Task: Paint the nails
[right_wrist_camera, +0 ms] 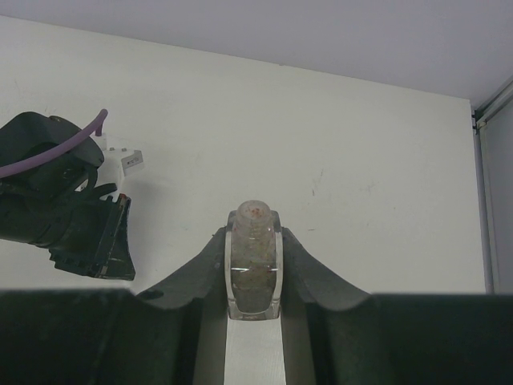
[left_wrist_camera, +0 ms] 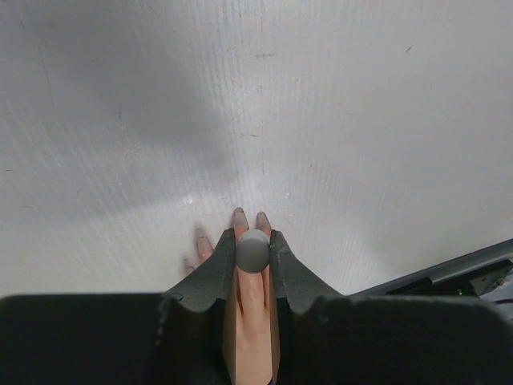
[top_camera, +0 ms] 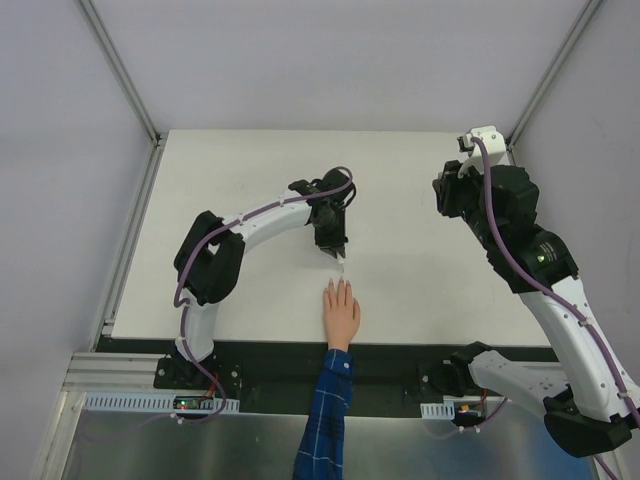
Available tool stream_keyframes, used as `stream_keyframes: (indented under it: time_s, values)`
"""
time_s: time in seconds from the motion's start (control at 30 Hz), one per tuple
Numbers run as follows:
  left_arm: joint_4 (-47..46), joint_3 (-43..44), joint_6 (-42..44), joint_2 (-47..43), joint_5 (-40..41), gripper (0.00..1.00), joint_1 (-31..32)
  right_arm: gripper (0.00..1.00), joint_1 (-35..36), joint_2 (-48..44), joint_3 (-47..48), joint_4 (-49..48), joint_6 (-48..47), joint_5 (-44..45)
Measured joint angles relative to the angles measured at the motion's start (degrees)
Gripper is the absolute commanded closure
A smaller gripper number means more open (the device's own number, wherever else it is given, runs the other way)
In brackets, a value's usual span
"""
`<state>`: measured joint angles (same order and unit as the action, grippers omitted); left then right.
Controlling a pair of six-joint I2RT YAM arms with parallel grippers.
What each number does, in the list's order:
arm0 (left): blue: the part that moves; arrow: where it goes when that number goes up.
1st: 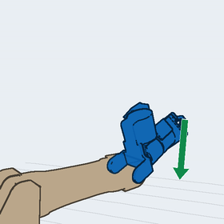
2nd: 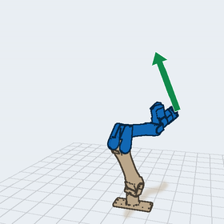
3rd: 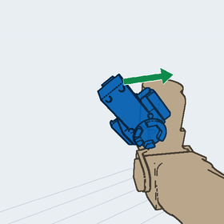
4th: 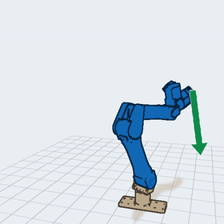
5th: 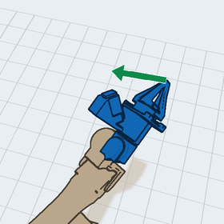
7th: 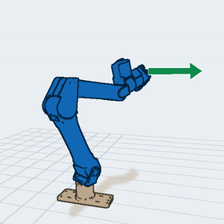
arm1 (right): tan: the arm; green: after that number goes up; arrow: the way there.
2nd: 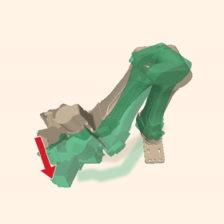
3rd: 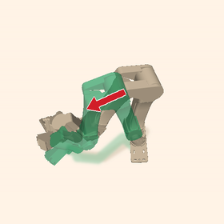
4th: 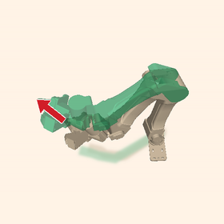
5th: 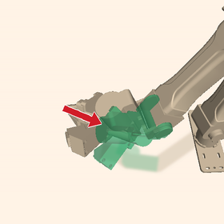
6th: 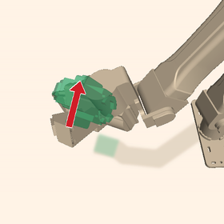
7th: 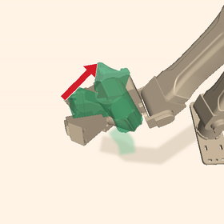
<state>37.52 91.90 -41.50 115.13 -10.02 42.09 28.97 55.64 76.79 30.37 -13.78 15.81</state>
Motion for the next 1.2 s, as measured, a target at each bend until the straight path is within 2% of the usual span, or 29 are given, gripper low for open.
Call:
stream_keyframes:
  time_s: [1.2]
  values:
    - [-0.2,-2.2,-2.0,1.1,1.6,1.00,1.8,1.00,0.4,-0.7,-1.3,0.5,0.3,-0.2]
